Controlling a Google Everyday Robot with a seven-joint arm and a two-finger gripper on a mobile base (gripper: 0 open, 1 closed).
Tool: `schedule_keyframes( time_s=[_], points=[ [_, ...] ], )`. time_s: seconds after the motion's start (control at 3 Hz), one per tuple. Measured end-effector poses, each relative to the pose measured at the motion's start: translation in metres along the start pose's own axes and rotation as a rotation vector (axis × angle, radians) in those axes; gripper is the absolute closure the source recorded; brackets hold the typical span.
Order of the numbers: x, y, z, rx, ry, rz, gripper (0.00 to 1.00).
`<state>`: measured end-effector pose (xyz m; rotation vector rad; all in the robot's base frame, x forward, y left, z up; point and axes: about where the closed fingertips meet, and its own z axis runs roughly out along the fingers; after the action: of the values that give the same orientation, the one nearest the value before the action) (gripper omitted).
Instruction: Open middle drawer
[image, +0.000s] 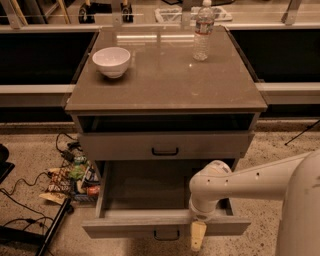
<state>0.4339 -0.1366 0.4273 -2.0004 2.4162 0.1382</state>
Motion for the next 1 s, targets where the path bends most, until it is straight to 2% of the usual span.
schedule_keyframes(
  time_s=[0.33, 0.67, 1.0],
  points=[
    [0.004, 0.031, 0.01, -0.046, -0.002, 0.001, 0.04],
    [0.018, 0.099, 0.022, -0.152, -0.007, 0.038, 0.3],
    [0.017, 0.097, 0.022, -0.152, -0.007, 0.038, 0.53]
  ],
)
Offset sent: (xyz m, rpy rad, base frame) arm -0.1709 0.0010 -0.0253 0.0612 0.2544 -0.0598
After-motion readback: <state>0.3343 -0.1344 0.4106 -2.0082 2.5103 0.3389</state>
